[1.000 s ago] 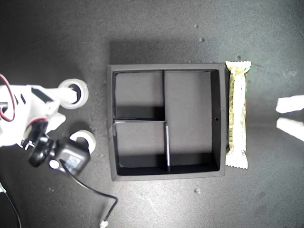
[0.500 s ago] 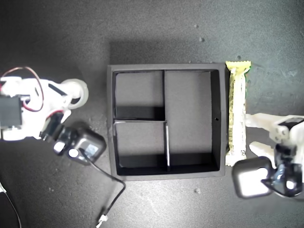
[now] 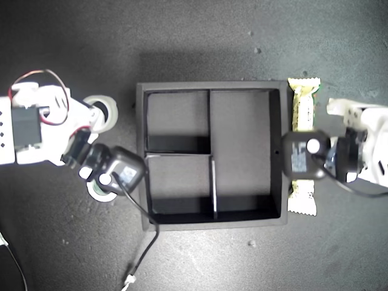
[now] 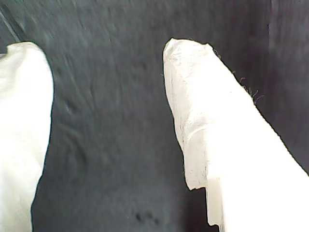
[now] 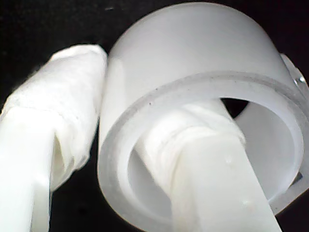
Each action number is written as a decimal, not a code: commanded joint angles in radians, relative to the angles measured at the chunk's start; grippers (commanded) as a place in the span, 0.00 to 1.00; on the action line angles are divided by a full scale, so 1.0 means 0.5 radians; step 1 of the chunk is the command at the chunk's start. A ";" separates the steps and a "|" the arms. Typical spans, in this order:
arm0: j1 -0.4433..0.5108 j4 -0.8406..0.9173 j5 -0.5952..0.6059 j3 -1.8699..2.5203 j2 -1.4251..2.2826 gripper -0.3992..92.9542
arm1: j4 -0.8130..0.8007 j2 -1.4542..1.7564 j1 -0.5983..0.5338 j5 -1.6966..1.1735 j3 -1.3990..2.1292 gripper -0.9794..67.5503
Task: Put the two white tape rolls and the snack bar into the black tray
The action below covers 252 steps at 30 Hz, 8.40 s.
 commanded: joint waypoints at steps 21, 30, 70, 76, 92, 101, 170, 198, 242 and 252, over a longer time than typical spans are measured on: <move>-0.031 0.488 0.163 -0.144 0.549 0.00 | 0.175 0.034 -0.086 -1.451 -0.135 0.12; -0.021 0.994 0.377 -1.040 0.469 0.00 | 0.086 0.031 -0.178 -2.095 -0.061 0.29; 0.055 1.917 0.518 -3.580 -1.451 0.00 | 0.445 -0.534 -0.077 -2.482 -0.430 0.41; 0.055 1.917 0.512 -3.433 -1.356 0.00 | 0.150 -0.537 -0.172 -2.329 -0.178 0.40; 0.043 1.917 0.488 -3.169 -1.239 0.00 | -0.273 -0.543 -0.224 -2.172 0.120 0.21; 0.138 1.917 0.393 -2.896 -0.936 0.00 | 0.515 -0.522 -0.227 -2.439 -0.733 0.16; 0.107 1.917 0.331 -3.197 -1.506 0.01 | -0.350 -1.249 -0.377 -2.411 -2.006 0.03; 0.423 1.782 -0.172 -1.746 0.295 0.19 | 0.881 -0.684 0.110 -2.454 -1.835 0.42; 1.114 -0.307 -1.040 0.156 0.463 0.16 | 0.764 1.298 0.374 -1.365 0.150 0.01; 1.058 -0.383 -1.071 0.236 0.313 0.14 | 0.724 1.298 0.350 -1.359 0.206 0.01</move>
